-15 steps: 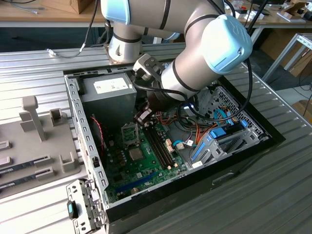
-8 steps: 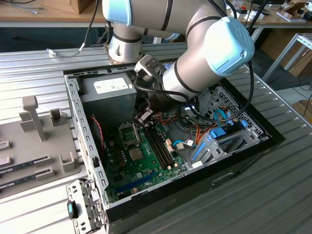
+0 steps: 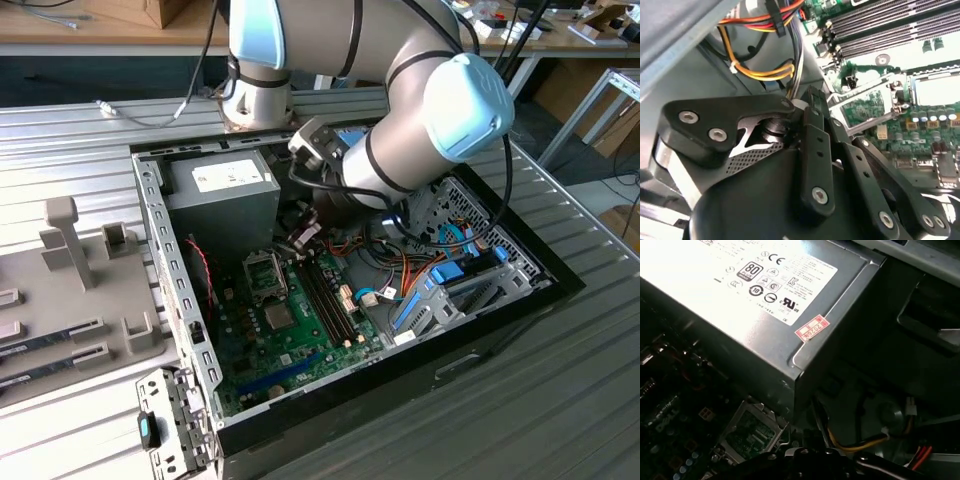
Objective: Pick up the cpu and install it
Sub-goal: 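Close the cpu cover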
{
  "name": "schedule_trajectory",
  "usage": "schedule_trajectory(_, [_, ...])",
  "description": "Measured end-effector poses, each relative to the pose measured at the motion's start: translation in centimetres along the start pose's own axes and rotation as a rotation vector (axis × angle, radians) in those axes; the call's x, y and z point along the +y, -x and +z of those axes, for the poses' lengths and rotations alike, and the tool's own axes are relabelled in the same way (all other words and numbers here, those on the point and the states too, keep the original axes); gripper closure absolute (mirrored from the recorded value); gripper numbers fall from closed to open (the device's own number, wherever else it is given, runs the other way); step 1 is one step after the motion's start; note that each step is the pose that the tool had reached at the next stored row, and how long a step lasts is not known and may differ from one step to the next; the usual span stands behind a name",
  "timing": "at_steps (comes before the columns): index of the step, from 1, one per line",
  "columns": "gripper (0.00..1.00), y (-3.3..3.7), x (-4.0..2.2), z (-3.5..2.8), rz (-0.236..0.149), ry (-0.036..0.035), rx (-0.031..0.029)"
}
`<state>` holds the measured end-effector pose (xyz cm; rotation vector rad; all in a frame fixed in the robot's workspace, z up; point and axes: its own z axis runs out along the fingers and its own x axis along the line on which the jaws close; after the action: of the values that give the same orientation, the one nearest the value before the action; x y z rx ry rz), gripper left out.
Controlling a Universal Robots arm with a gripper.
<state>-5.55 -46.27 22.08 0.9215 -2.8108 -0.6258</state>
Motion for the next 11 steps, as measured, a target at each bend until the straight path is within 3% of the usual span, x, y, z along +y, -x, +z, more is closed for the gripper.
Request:
schedule_trajectory(6, [0.89, -0.1, -0.49, 1.19, -0.004, 0.0001, 0.0017])
schedule_trajectory(9, [0.89, -0.52, -0.59, 2.11, -0.005, 0.0006, 0.0018])
schedule_trajectory(11, [0.89, -0.65, -0.6, 2.37, -0.005, 0.0013, 0.0012])
